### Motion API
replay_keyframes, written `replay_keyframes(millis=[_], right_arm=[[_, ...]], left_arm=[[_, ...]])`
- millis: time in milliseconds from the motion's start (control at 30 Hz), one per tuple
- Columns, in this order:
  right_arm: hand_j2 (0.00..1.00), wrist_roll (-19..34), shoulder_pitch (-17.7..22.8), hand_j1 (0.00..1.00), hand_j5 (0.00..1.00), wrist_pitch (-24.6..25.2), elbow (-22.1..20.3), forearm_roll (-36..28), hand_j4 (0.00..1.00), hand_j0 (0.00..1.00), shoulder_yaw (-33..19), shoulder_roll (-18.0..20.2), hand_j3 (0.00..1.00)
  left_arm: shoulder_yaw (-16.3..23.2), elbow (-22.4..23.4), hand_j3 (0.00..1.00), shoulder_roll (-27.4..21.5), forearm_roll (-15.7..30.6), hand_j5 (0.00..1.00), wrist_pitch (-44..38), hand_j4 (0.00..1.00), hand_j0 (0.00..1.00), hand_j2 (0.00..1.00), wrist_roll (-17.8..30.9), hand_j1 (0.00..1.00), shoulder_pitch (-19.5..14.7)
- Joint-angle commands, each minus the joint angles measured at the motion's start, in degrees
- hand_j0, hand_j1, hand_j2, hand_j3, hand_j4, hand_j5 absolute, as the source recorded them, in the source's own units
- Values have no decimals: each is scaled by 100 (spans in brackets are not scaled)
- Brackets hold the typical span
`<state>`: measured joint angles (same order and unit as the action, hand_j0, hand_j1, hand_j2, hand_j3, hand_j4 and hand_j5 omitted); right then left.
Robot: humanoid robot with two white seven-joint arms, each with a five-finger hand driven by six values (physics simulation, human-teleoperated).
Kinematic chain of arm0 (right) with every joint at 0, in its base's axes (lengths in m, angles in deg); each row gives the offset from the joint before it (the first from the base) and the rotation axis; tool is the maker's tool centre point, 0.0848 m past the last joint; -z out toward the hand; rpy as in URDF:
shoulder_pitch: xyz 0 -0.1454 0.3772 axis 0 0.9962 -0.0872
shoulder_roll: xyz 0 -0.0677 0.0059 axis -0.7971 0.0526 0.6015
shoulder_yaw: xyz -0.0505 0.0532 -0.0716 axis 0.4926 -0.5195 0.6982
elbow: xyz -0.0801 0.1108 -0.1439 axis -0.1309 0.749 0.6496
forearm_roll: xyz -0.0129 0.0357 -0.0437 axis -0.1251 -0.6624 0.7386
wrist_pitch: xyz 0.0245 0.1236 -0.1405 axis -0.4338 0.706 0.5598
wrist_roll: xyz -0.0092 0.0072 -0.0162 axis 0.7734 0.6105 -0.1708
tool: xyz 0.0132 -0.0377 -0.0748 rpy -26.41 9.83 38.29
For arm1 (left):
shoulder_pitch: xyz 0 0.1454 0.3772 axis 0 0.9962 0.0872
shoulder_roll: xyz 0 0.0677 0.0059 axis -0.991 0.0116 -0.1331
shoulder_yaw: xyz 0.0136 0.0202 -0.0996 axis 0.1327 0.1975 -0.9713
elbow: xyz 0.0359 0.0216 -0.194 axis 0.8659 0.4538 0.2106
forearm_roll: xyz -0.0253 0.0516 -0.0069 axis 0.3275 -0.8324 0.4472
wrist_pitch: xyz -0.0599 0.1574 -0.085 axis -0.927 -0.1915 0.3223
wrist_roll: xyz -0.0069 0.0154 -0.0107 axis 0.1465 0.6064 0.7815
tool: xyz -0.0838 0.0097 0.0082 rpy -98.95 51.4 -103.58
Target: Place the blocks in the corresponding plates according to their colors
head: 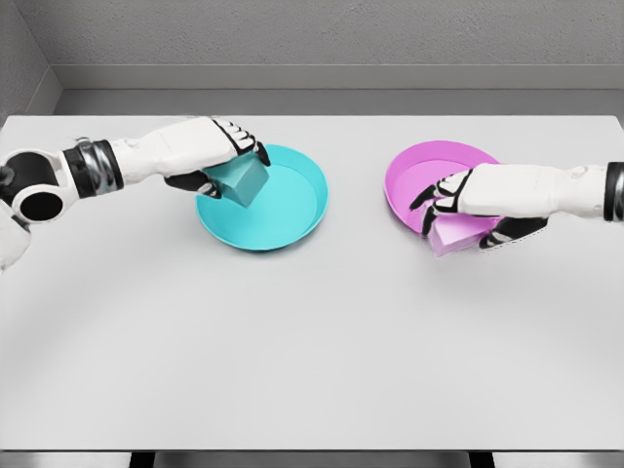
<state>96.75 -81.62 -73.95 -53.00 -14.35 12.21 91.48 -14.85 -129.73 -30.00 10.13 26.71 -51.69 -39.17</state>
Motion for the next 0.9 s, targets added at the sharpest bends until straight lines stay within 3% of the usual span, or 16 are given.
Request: replay_keyframes(millis=[0, 100, 167, 233, 300, 333, 367, 633, 700, 767, 800, 867], right_arm=[[54, -73, 0, 54, 54, 10, 548, -49, 54, 54, -417, -323, 54], [54, -73, -88, 54, 54, 10, 1313, -49, 54, 54, -743, -719, 54], [54, -73, -237, 54, 54, 10, 1884, -31, 54, 54, -769, -1026, 54], [55, -73, -246, 55, 55, 10, 2157, -22, 55, 55, -813, -1193, 55], [59, -73, -237, 59, 59, 10, 2210, -5, 59, 59, -875, -1422, 59], [73, -73, -220, 73, 73, 10, 2245, 30, 73, 73, -883, -1484, 73], [100, -73, -202, 100, 100, 10, 2245, 22, 100, 100, -883, -1484, 100], [100, -73, -97, 100, 100, 10, 2297, 48, 100, 100, -1217, -1387, 100], [100, -73, -79, 100, 100, 10, 2763, 57, 100, 100, -1604, -1387, 100], [100, -73, -18, 100, 100, 10, 3255, 171, 100, 100, -1991, -1361, 100], [100, -73, 17, 100, 100, 10, 3335, 338, 100, 100, -2193, -1247, 100], [100, -73, 167, 100, 100, 10, 3343, 496, 100, 100, -2395, -1238, 100]], left_arm=[[126, 331, 44, 286, -149, 44, -264, 44, 44, 44, -24, 44, 0], [153, 472, 47, 374, -149, 47, -290, 47, 47, 47, -15, 47, -26], [153, 586, 66, 427, -140, 66, -422, 66, 66, 66, -15, 66, -53], [153, 586, 94, 444, -105, 94, -572, 94, 94, 94, -15, 94, -53], [153, 586, 100, 453, -97, 100, -563, 100, 100, 100, -15, 100, -61], [153, 586, 100, 462, -97, 100, -563, 100, 100, 100, -24, 100, -61], [153, 578, 100, 479, -88, 100, -563, 100, 100, 100, -15, 100, -62], [153, 569, 100, 479, -70, 100, -545, 100, 100, 100, -24, 100, -70], [144, 507, 100, 339, 35, 100, -466, 100, 100, 100, -33, 100, -114], [127, 271, 100, -144, 62, 100, 212, 100, 100, 100, -59, 100, -141], [83, 68, 100, -609, 394, 100, 212, 100, 100, 100, -85, 100, -141], [56, 41, 100, -1524, 1537, 100, 212, 100, 100, 100, -85, 100, -114]])
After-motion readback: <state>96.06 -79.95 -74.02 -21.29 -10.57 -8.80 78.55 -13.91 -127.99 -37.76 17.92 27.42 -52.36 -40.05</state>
